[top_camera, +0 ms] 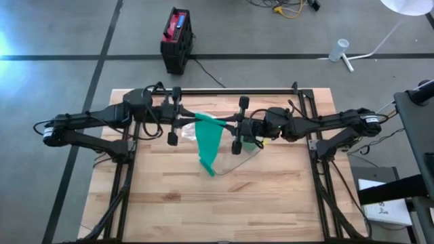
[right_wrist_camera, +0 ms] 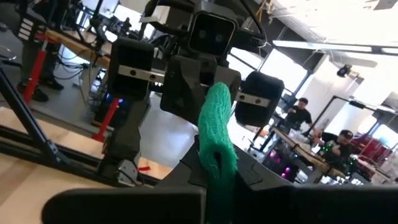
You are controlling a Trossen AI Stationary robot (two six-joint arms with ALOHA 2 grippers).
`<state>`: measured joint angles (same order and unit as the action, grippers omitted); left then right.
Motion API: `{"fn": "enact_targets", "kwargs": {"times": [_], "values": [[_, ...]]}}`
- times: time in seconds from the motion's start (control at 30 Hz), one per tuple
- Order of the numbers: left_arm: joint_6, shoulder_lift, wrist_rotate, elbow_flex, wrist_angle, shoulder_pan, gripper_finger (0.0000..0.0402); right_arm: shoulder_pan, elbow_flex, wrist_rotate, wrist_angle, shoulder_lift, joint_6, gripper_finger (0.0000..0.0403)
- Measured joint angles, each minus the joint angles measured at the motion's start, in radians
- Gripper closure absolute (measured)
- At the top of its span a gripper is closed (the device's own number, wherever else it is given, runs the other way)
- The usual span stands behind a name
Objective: Roll bandage
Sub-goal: Roll the dark green bandage
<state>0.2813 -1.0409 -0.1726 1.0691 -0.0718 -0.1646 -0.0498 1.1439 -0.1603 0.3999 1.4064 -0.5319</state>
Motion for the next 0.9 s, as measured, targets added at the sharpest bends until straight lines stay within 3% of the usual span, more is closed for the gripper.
{"fn": "enact_targets", "kwargs": {"times": [0.17, 0.5, 0.9], "values": [[0.002, 0.001, 0.012, 0.000, -0.023, -0.002, 0.0374, 0.000, 0.000, 0.000, -0.014, -0.002, -0.034, 0.0394], [0.014, 0.041, 0.044, 0.002, -0.027, -0.005, 0.0249, -0.003, -0.001, 0.019, -0.016, -0.044, -0.055, 0.0394], [-0.203, 0.038, -0.077, 0.002, -0.057, -0.004, 0.0143, -0.003, -0.002, 0.022, -0.058, -0.047, -0.419, 0.0394]]}}
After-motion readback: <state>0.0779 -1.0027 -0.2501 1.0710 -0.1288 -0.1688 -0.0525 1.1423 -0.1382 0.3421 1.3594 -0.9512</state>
